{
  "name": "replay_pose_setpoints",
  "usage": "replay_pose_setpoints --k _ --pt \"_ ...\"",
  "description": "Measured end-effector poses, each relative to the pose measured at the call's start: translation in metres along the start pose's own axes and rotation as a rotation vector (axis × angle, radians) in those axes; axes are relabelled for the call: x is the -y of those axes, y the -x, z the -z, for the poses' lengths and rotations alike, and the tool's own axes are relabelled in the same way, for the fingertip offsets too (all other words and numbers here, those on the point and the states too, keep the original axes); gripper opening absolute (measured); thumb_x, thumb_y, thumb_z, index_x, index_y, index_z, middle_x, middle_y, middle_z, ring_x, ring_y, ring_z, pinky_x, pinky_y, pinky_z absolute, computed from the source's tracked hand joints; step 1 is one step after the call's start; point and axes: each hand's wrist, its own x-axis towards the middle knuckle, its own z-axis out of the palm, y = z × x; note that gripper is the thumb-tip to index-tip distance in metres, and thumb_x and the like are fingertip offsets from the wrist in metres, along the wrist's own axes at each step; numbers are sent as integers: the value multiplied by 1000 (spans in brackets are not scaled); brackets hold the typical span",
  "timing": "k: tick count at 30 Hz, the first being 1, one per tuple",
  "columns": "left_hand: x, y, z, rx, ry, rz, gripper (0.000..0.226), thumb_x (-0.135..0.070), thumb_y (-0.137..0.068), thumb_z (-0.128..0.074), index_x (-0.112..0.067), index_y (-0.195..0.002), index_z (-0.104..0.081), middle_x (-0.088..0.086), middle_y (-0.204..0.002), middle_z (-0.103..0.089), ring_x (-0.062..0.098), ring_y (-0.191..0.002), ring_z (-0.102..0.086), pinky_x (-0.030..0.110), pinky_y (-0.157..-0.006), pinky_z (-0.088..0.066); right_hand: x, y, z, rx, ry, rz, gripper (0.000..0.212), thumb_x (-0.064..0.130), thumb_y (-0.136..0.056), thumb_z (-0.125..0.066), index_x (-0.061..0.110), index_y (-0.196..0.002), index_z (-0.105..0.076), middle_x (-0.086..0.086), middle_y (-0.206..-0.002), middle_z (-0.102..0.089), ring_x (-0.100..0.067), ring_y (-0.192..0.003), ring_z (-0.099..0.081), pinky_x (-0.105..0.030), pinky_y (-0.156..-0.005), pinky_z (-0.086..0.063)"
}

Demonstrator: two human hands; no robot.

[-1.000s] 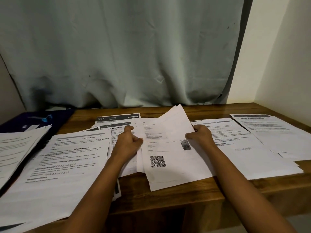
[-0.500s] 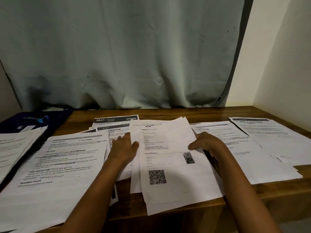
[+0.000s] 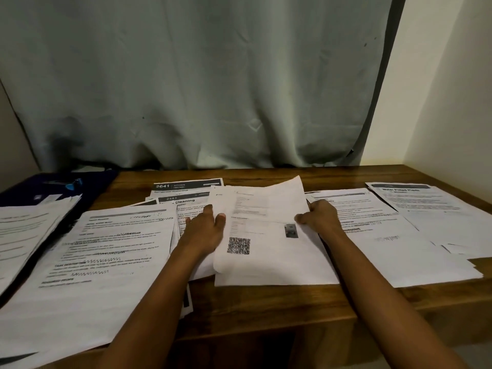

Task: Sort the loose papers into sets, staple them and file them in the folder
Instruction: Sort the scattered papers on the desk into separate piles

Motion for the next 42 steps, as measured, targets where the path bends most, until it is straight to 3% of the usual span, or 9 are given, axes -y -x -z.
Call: replay_pose_setpoints --k 7,11,15,24,26,28,34,38,42 --pt "8 -8 -12 -3 52 -25 58 -38 -100 -38 -5 -145 -26 18 -145 -41 34 -133 -37 51 -113 -21 19 13 -20 -6 -11 89 30 18 -82 -72 2 -105 -59 -17 -114 -62 -30 -104 -58 -28 -74 -42" --pt "9 -9 -16 30 8 -34 62 -39 -100 -37 -7 -149 -18 18 -150 -32 34 -139 -27 49 -117 -12 26 17 -22 52 -26 63 43 20 -79 -76 0 -113 -57 -16 -119 -60 -29 -109 -56 -28 -77 -41" --pt "9 -10 -17 26 71 -29 63 -41 -99 -39 -15 -151 -15 17 -155 -21 36 -141 -23 49 -115 -23 24 15 -19 80 -154 21 54 17 -71 -81 6 -118 -57 -12 -123 -61 -28 -108 -58 -30 -78 -43" --pt "12 -10 -17 35 120 -50 64 -40 -98 -43 -14 -150 -17 16 -156 -18 31 -143 -22 47 -114 -26 25 24 -13 154 -285 9 32 12 -79 -75 11 -107 -60 -6 -113 -62 -15 -76 -53 -24 -66 -44" --pt "13 -12 -15 -3 133 -38 65 -40 -98 -44 -13 -150 -18 16 -156 -18 33 -143 -19 48 -115 -23 24 24 -9 172 -285 7 35 8 -83 -71 1 -115 -60 -8 -108 -59 -11 -72 -48 -21 -60 -40" --pt "14 -14 -12 -57 58 22 70 -46 -97 -42 -12 -151 -15 21 -156 -13 36 -145 -11 47 -117 -16 22 24 -8 168 -277 -10 38 8 -84 -70 -3 -118 -58 -14 -117 -59 -16 -81 -47 -27 -71 -39" --pt "20 -9 -5 10 -231 127 87 -71 -90 -18 -14 -153 -3 22 -158 -5 36 -146 11 48 -116 10 20 18 -9 108 -232 -29 22 9 -84 -67 6 -101 -54 -7 -99 -56 -11 -62 -46 -28 -64 -40" --pt "16 -7 -3 10 -190 92 85 -72 -89 -17 -18 -154 -7 15 -159 -7 32 -146 9 48 -117 11 11 5 8 53 -185 -46 30 12 -88 -63 0 -114 -57 -11 -105 -57 -23 -83 -53 -30 -70 -39" --pt "12 -5 -5 46 -147 46 82 -71 -90 -15 -20 -154 -9 10 -160 -10 29 -147 8 46 -116 13 4 -6 25 70 -14 -105 44 24 -95 -56 -5 -127 -51 -20 -132 -52 -35 -116 -52 -35 -84 -40"
